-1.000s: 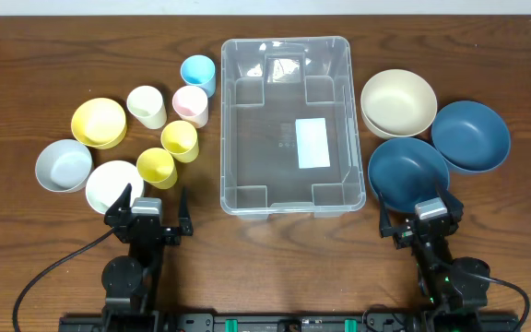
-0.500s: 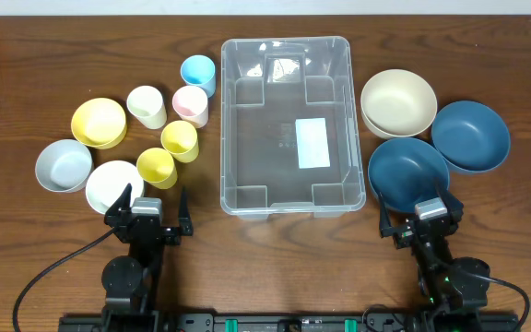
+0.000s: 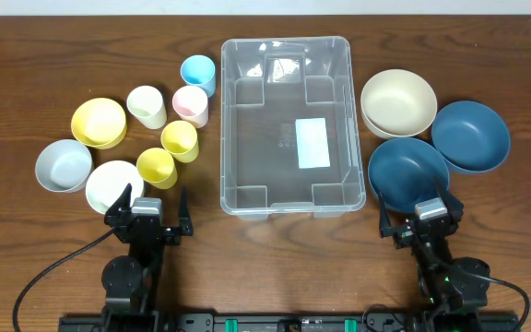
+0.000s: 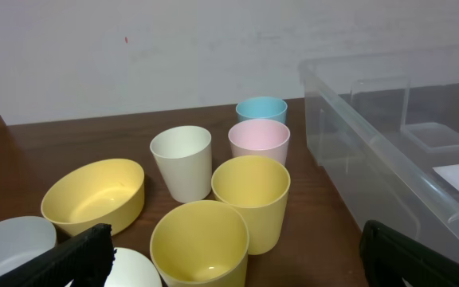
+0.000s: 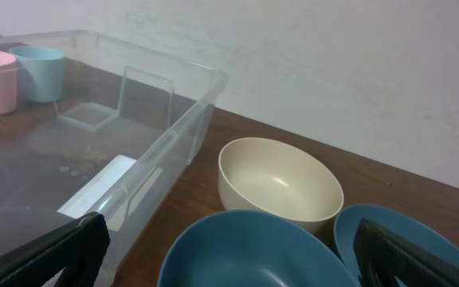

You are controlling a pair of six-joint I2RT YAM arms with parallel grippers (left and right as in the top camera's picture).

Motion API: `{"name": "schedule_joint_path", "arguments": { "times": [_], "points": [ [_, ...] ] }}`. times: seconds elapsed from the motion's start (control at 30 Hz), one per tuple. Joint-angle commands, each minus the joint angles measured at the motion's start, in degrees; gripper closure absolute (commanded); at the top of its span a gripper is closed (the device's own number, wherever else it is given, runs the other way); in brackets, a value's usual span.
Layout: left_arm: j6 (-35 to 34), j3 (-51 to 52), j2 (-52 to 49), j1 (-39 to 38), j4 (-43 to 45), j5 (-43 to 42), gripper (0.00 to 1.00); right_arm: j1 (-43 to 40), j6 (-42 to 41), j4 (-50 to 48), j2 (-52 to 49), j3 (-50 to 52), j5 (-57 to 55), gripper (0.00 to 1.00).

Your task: Pack container

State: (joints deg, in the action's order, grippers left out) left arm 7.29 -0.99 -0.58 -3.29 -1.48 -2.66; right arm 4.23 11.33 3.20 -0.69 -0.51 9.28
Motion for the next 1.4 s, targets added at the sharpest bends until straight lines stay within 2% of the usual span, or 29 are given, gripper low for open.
{"name": "schedule_joint_path", "arguments": {
  "times": [0.0, 0.7, 1.07, 1.2, 1.37],
  "points": [
    [-0.7, 0.8, 0.3, -0.3, -2.3, 0.1, 0.02, -0.5, 0.7, 0.1, 0.3, 0.2, 0.4, 0.01],
    [-0.7, 0.8, 0.3, -0.3, -2.3, 0.1, 0.02, -0.5, 0.7, 0.0, 0.3, 0.2, 0.5, 0.01],
    [-0.7, 0.8, 0.3, -0.3, -2.3, 0.1, 0.02, -0.5, -1.1, -4.3, 0.3, 0.2, 13.4, 0.01],
    [-0.7, 0.8, 0.3, -0.3, -2.3, 0.1, 0.02, -0.5, -7.4, -8.7, 0.3, -0.4, 14.4, 0.01],
    [-0.7, 0.8, 0.3, -0.3, -2.3, 0.1, 0.02, -0.5, -12.0, -6.2, -0.7, -5.7, 9.8, 0.01]
  ]
}}
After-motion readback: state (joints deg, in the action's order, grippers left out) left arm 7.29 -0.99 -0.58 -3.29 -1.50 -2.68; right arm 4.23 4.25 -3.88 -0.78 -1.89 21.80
